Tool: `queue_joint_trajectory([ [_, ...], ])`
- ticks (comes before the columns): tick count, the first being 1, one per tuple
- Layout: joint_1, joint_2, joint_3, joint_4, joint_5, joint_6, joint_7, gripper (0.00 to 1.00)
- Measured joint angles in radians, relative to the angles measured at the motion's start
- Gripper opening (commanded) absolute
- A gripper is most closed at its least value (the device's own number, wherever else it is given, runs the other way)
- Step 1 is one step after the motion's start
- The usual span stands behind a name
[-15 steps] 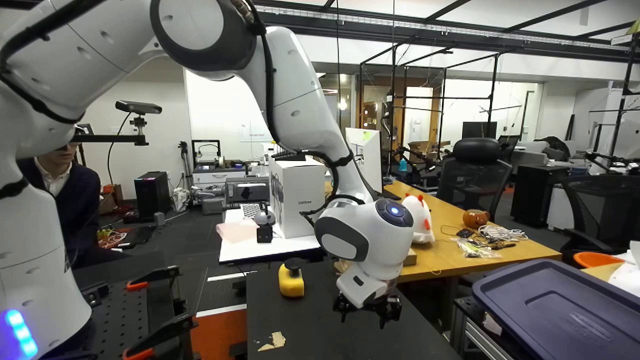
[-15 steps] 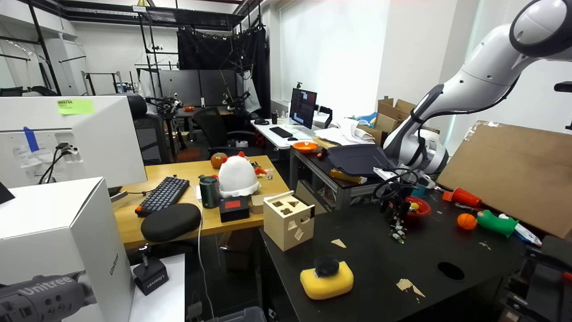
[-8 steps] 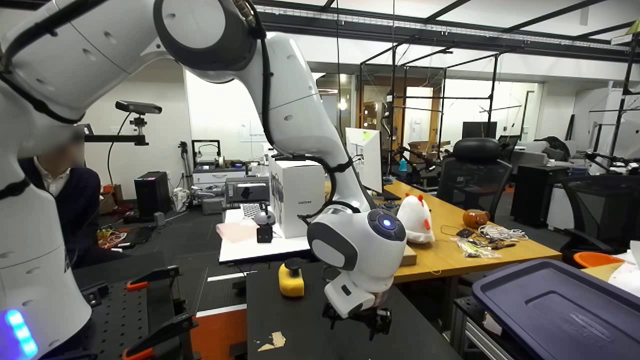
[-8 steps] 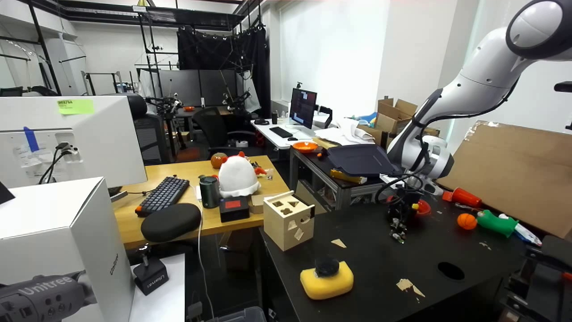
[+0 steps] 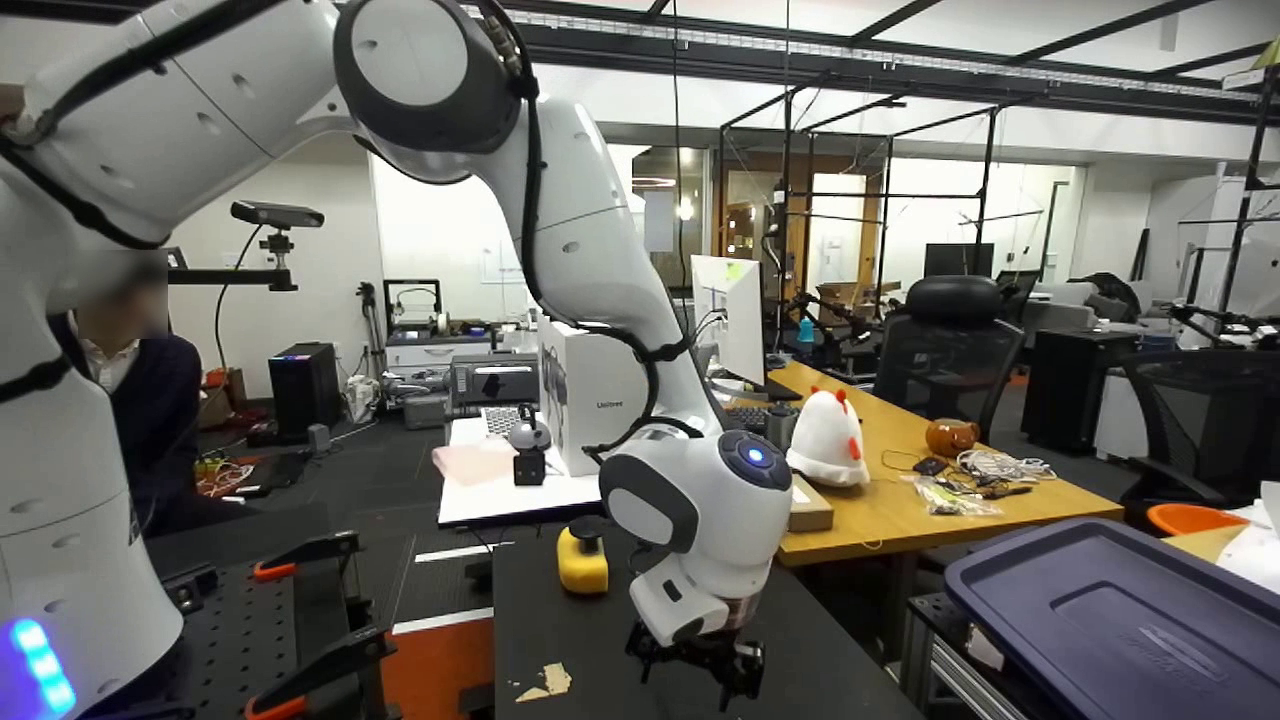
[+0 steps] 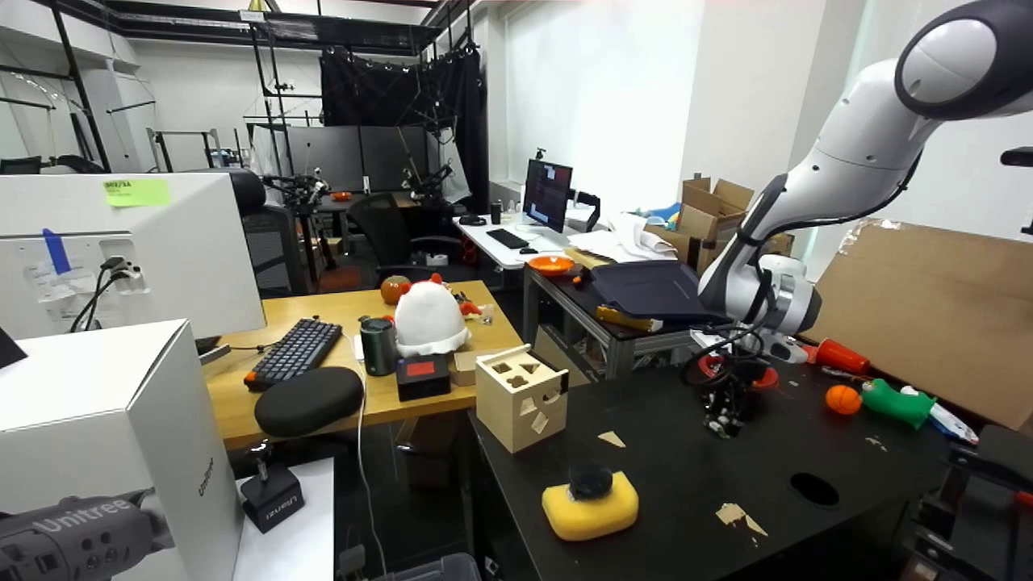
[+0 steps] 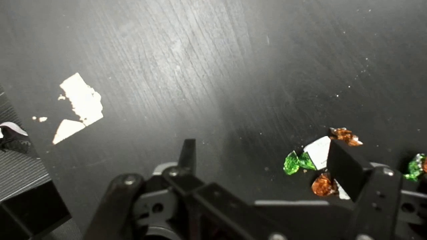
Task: Pick up the sweets from the table and put them in the bowl
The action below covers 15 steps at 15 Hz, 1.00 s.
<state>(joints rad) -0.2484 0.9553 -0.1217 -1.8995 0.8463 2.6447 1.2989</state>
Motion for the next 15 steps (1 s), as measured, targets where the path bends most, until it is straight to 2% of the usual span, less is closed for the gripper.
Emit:
queue_joint_trajectory([
  [7,0.122,0.051,-0.068,0.023,-0.061,0.003,0.125,1.00],
  [13,0.222,0.101,-0.149,0.046,-0.204,0.006,0.326,1.00],
  [15,0.236,0.103,-0.160,0.046,-0.242,0.017,0.370,1.00],
])
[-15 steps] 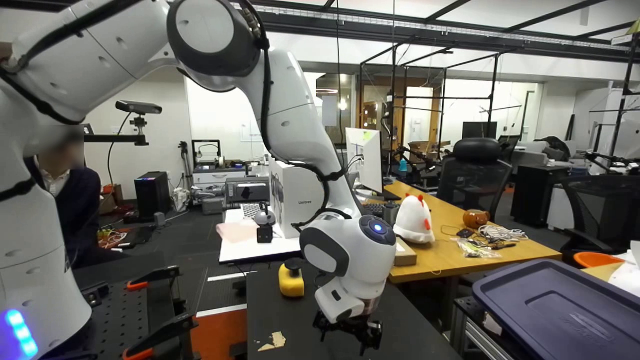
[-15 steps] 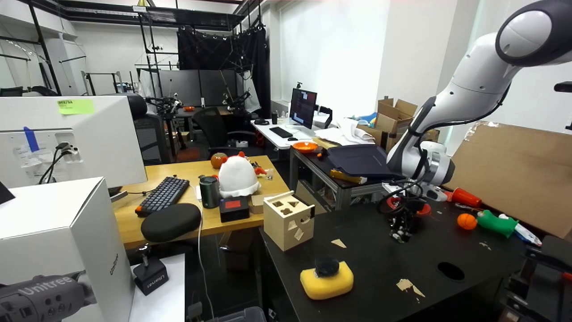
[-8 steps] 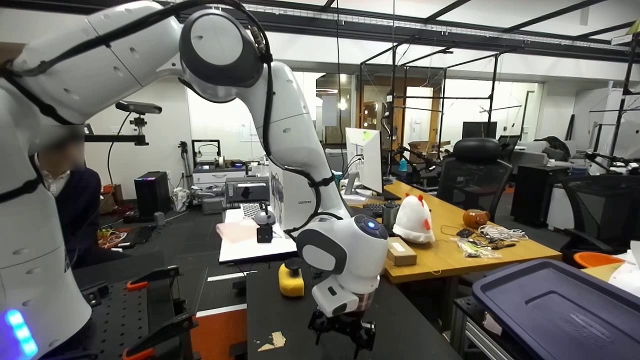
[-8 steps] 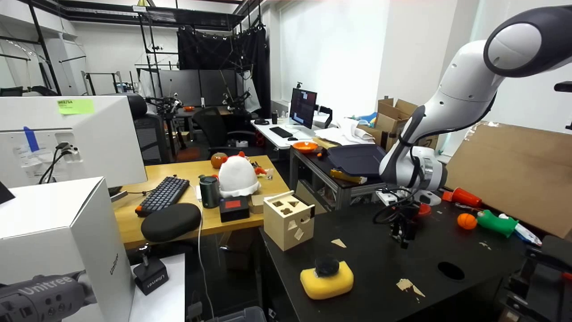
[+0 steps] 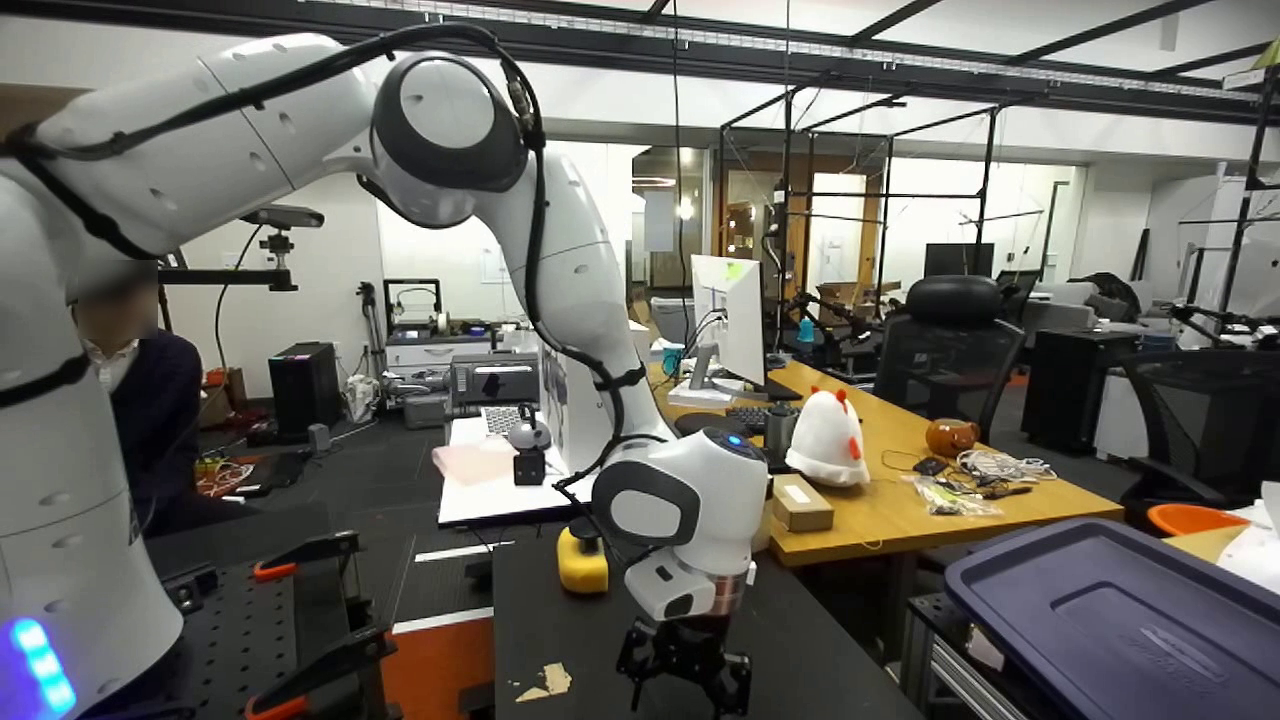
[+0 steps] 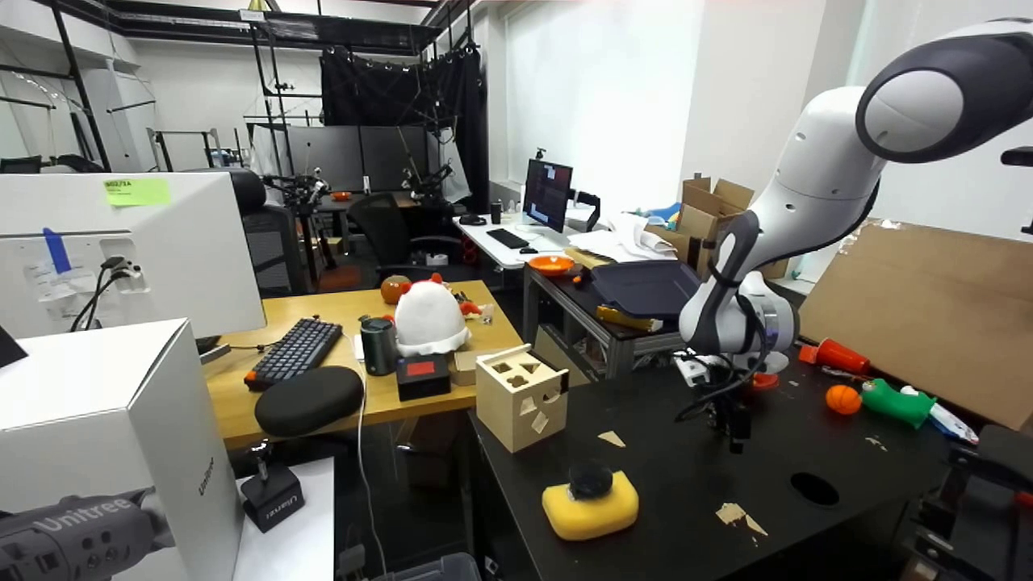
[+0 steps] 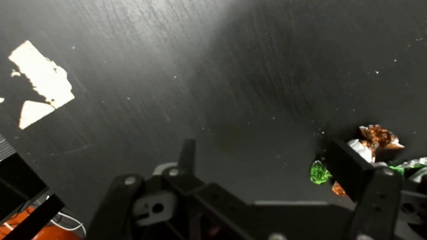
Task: Pick up the sweets from the table and put them in the bowl
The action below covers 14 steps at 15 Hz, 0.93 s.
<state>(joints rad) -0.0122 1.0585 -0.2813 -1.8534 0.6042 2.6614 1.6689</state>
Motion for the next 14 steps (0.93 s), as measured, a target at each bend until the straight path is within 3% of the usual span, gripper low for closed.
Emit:
queue_joint_trajectory([
  [6,-0.001,-0.054,0.007,-0.046,-0.015,0.120,0.008,1.00],
  [14,-0.027,-0.086,0.005,-0.079,-0.015,0.130,0.089,1.00],
])
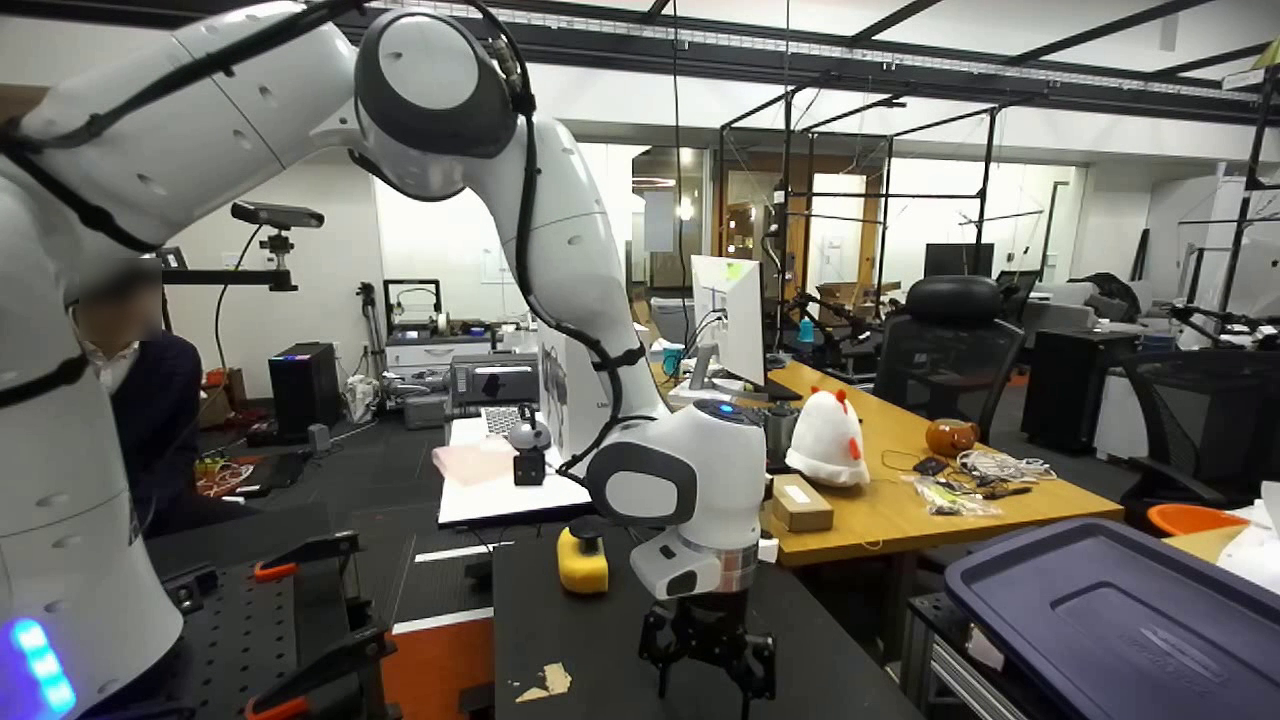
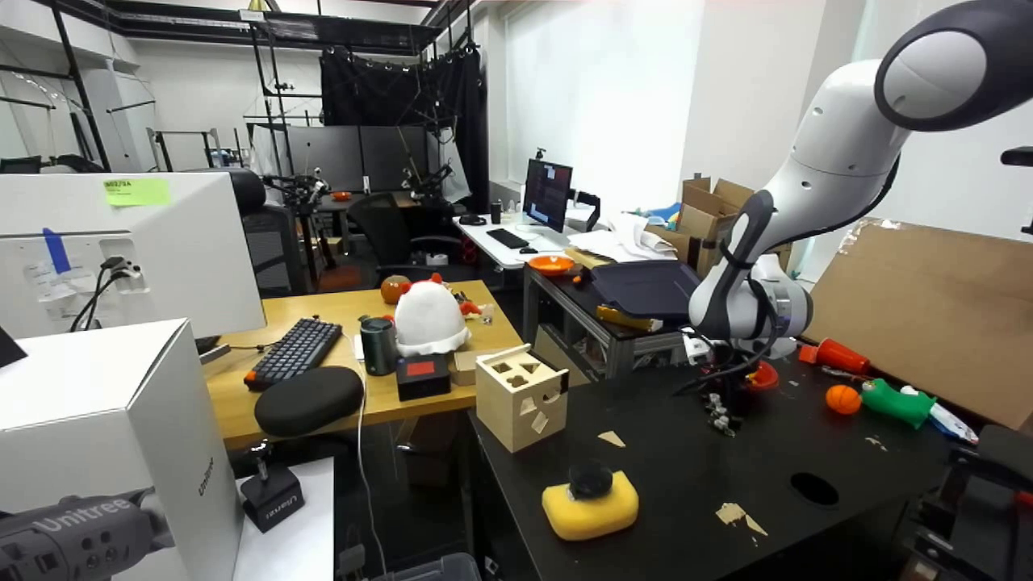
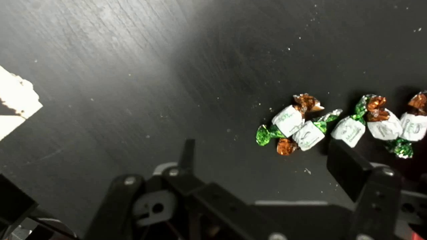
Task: Pick up the sweets from the table and put them in the bowl
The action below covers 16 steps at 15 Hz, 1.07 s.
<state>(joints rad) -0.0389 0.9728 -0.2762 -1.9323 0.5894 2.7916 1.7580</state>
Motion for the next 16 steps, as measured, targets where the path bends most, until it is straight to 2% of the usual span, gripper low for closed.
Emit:
queue_joint_trajectory([
  [8,-0.030,0.096,-0.012,0.078,-0.010,0.000,0.119,1.00],
  [16,-0.014,0.149,-0.031,0.176,-0.142,-0.004,0.266,1.00],
])
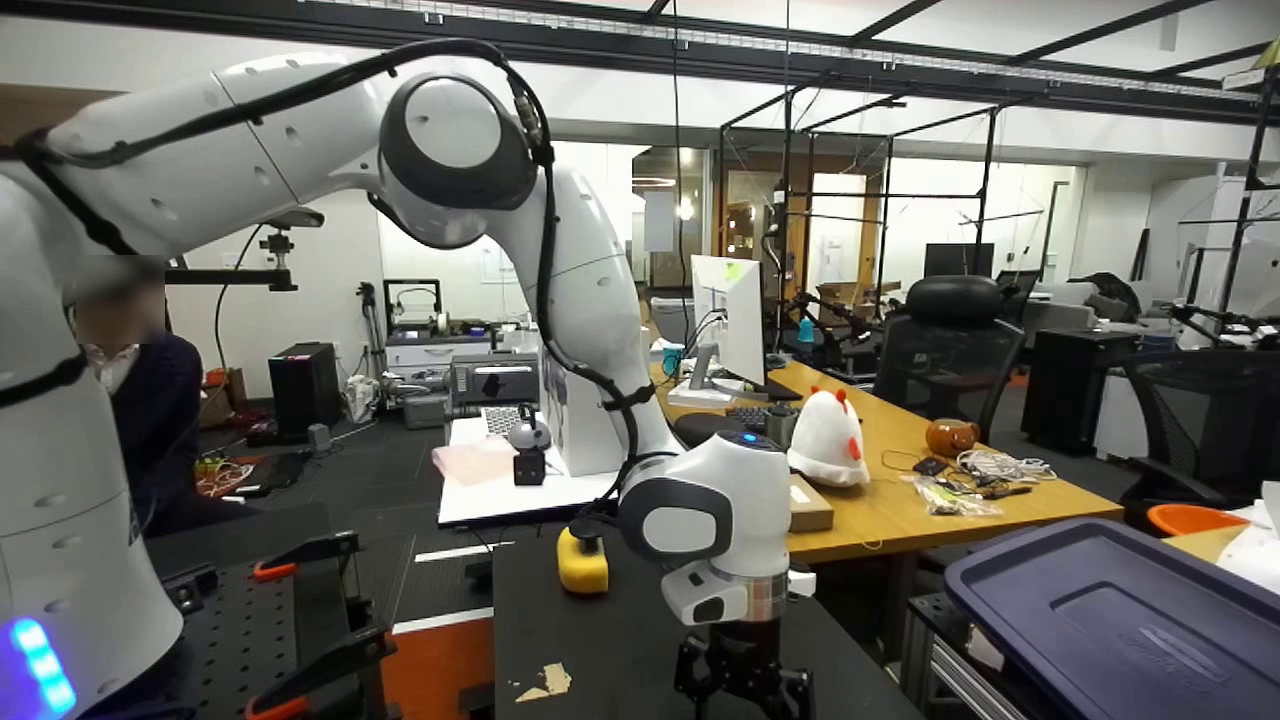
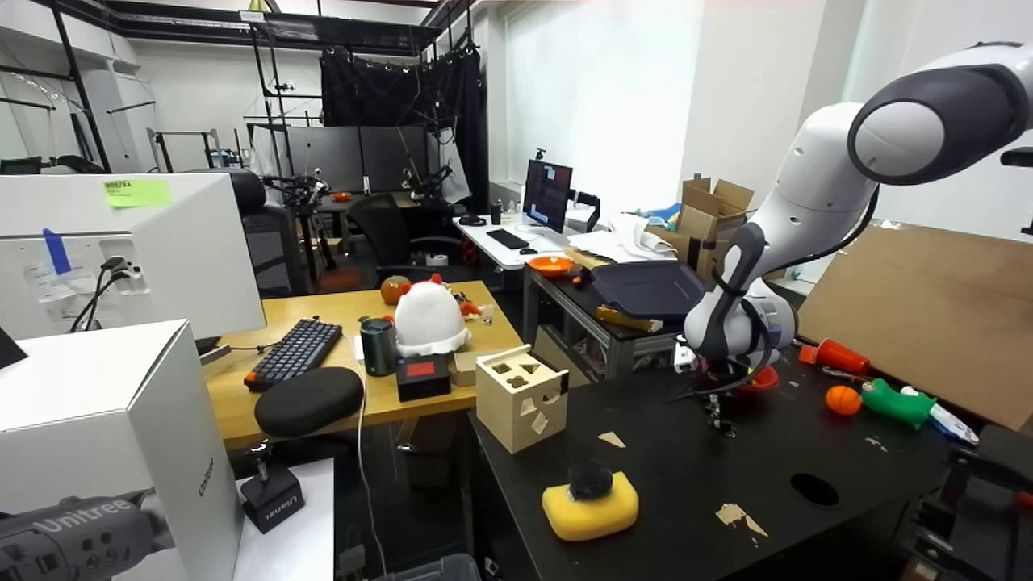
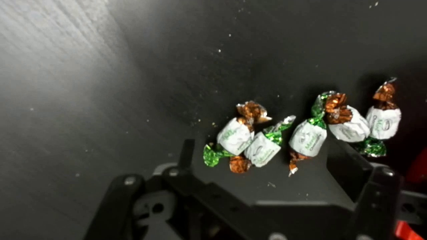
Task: Pick up the sweets from the table and put them in the bowl
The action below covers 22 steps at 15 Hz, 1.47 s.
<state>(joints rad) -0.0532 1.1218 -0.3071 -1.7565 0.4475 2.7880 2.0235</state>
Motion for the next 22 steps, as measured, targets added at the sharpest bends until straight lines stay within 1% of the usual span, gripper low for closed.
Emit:
queue_joint_trajectory([
  [4,0.007,0.016,0.000,0.031,-0.033,-0.007,0.031,1.00],
  [10,0.004,0.062,-0.001,0.075,-0.049,-0.037,0.042,1.00],
  [11,0.004,0.066,-0.002,0.083,-0.051,-0.048,0.043,0.75],
  [12,0.003,0.068,-0.003,0.090,-0.054,-0.060,0.043,0.74],
  [13,0.001,0.069,-0.004,0.097,-0.059,-0.071,0.043,0.68],
  [16,-0.009,0.069,-0.005,0.117,-0.078,-0.093,0.043,0.44],
  [18,-0.013,0.069,-0.005,0.125,-0.084,-0.097,0.043,0.31],
  [21,-0.014,0.069,-0.005,0.130,-0.087,-0.097,0.043,0.07],
  [22,-0.013,0.068,-0.005,0.130,-0.087,-0.097,0.043,0.01],
])
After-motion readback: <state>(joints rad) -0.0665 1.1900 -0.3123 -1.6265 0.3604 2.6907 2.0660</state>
